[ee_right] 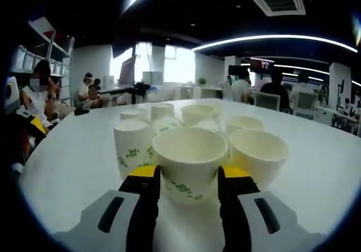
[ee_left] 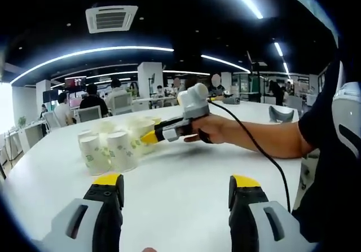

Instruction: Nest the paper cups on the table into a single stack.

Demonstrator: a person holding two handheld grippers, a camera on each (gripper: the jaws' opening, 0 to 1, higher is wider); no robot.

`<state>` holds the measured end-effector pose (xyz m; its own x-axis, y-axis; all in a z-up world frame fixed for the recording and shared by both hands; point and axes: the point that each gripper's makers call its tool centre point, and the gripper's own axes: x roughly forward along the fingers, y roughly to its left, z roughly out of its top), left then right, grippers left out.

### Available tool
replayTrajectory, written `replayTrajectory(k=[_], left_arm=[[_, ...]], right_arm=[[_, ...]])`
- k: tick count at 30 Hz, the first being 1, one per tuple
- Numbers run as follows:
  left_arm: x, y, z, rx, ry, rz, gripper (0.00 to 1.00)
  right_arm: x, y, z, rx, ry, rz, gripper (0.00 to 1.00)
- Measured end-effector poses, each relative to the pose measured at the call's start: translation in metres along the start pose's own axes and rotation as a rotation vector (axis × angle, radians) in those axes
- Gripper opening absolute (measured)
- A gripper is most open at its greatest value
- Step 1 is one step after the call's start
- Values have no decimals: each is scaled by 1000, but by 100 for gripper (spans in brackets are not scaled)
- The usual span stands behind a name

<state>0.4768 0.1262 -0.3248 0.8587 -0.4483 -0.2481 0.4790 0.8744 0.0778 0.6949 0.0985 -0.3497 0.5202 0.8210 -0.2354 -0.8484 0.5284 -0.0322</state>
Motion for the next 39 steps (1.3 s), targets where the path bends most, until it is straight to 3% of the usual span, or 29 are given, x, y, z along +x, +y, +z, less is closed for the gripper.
replayTrajectory(k=[21,39], left_arm=[[-15,14,-4,-43,-14,43,76],[-15,17,1,-49,-22,44,75]], right_arm=[[-10,-3,0,2,-10,-4,42],[-27,3,18,-17,-55,29,42]])
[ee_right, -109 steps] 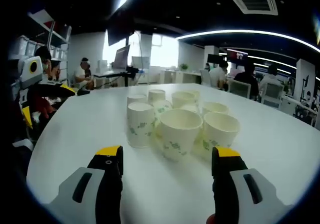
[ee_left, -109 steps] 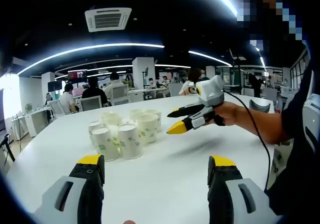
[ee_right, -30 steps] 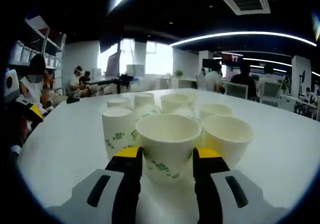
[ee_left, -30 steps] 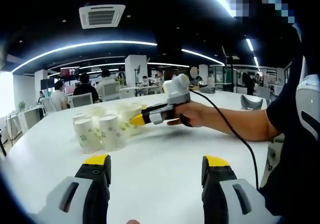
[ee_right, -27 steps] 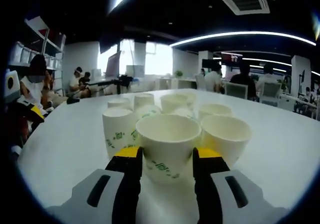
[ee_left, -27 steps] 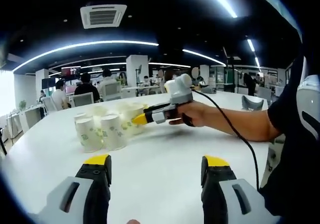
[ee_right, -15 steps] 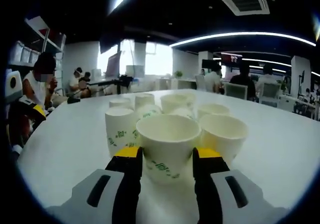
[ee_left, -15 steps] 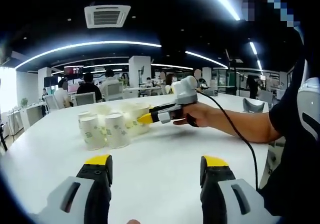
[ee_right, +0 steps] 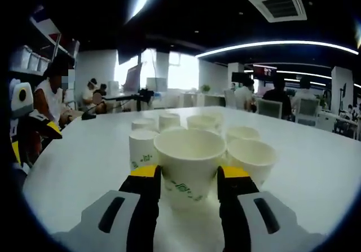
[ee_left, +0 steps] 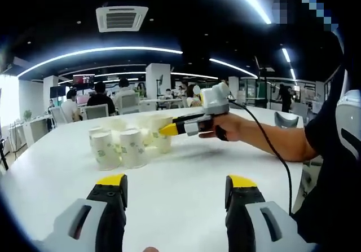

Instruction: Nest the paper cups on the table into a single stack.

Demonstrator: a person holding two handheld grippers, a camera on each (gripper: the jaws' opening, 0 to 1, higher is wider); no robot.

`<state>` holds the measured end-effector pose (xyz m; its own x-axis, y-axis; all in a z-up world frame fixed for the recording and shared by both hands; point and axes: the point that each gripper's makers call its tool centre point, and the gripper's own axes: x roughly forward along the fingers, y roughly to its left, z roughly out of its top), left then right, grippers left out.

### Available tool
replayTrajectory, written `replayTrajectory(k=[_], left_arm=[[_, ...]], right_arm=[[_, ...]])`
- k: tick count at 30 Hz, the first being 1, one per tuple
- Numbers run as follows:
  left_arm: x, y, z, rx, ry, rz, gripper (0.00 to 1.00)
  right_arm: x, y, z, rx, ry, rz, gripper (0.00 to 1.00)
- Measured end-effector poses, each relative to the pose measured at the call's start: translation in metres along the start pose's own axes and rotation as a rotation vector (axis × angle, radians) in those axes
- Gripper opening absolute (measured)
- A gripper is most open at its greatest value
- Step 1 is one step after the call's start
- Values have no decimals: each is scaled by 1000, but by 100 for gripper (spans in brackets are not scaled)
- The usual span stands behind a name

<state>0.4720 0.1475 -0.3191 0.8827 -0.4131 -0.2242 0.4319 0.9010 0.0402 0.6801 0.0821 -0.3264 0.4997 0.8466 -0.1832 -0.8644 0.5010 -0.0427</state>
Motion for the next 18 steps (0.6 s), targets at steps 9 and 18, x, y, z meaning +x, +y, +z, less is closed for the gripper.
replayTrajectory(k=[9,18], left_arm=[[3,-5,6,2,-11,-19,74],[0,-5,9,3,-20,-25,74]], right_arm=[[-15,5,11,-21,-19,31,42],[-25,17,20,-47,-29,78,42]])
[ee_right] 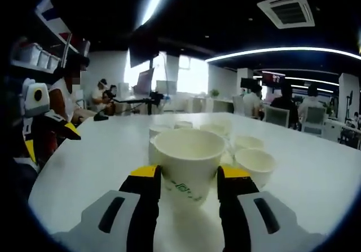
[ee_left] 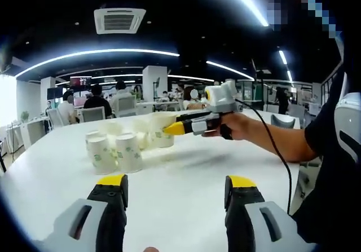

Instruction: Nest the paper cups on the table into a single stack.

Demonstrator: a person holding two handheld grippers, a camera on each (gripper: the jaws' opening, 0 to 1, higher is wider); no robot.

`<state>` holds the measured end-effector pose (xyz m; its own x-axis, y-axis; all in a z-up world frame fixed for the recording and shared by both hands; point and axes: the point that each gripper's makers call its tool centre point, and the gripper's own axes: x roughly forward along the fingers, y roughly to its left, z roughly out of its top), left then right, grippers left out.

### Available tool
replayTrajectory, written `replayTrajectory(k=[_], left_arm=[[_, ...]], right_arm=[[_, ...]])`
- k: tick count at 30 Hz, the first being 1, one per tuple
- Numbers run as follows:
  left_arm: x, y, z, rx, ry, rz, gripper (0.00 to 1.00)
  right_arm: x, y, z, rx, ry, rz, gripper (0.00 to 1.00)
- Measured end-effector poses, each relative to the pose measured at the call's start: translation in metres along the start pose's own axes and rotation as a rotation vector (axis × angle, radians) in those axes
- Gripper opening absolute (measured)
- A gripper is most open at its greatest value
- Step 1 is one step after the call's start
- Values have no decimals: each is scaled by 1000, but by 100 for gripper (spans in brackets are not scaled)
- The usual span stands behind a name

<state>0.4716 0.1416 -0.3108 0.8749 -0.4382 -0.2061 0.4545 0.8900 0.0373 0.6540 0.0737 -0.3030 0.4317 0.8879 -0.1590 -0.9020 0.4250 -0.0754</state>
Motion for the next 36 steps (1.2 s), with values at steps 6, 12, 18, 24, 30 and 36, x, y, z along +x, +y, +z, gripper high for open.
replayTrajectory(k=[6,12,18,24,30,36], left_arm=[[-5,1,3,5,-8,4,74],[-9,2,6,7,-18,4,73],[-10,0,8,11,-25,-2,72],[-10,-1,10,12,-30,-13,70],[-6,-3,18,14,-52,-27,69],[-2,-5,24,16,-65,-45,68]], right_arm=[[-5,15,10,-32,-3,49,42],[-14,34,17,-56,-3,103,42],[-22,45,20,-81,4,129,42],[-30,57,22,-94,12,162,42],[-39,73,23,-122,18,207,42],[-47,87,21,-151,25,250,42]])
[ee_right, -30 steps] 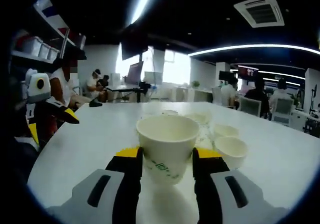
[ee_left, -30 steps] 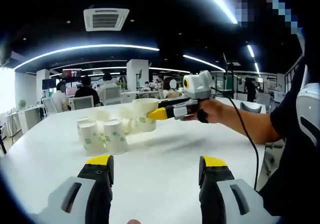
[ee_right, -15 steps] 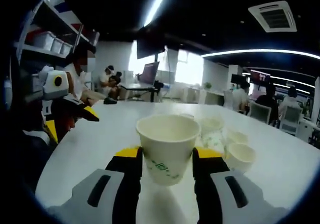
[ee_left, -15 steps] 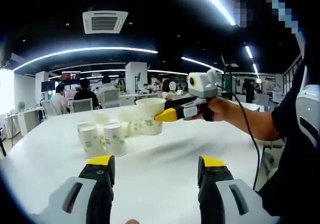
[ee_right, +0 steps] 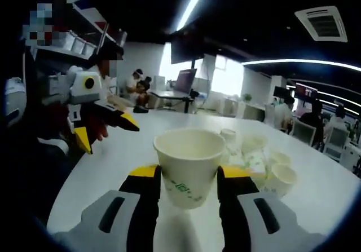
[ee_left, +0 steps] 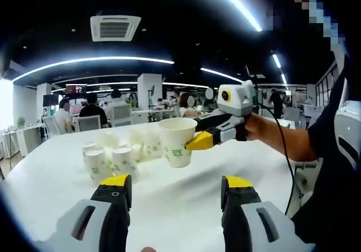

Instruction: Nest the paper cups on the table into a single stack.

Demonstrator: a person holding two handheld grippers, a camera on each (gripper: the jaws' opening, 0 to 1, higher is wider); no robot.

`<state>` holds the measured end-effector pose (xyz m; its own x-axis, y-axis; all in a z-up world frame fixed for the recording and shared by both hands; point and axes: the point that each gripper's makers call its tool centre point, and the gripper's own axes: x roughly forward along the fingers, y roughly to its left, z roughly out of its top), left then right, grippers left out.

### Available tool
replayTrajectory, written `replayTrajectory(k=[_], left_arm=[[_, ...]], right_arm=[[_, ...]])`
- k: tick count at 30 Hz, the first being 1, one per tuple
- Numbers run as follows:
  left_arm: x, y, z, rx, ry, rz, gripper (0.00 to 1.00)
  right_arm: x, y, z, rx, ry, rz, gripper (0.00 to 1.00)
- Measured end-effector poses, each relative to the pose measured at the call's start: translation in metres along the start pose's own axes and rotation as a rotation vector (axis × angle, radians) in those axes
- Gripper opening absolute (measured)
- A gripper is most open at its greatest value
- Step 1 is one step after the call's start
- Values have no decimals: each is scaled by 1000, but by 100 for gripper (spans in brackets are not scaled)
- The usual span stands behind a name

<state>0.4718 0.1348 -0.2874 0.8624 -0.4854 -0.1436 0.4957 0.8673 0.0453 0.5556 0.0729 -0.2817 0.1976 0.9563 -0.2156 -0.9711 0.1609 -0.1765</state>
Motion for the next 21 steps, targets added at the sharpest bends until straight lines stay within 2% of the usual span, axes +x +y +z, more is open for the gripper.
replayTrajectory(k=[6,15,21], left_arm=[[6,-7,8,-27,-40,-53,68],[19,-11,16,-44,-75,-96,64],[24,-14,16,-43,-71,-114,60]], right_arm=[[-4,16,-1,-20,5,41,42],[-7,30,-1,-32,10,79,42],[-8,41,-4,-28,10,110,42]])
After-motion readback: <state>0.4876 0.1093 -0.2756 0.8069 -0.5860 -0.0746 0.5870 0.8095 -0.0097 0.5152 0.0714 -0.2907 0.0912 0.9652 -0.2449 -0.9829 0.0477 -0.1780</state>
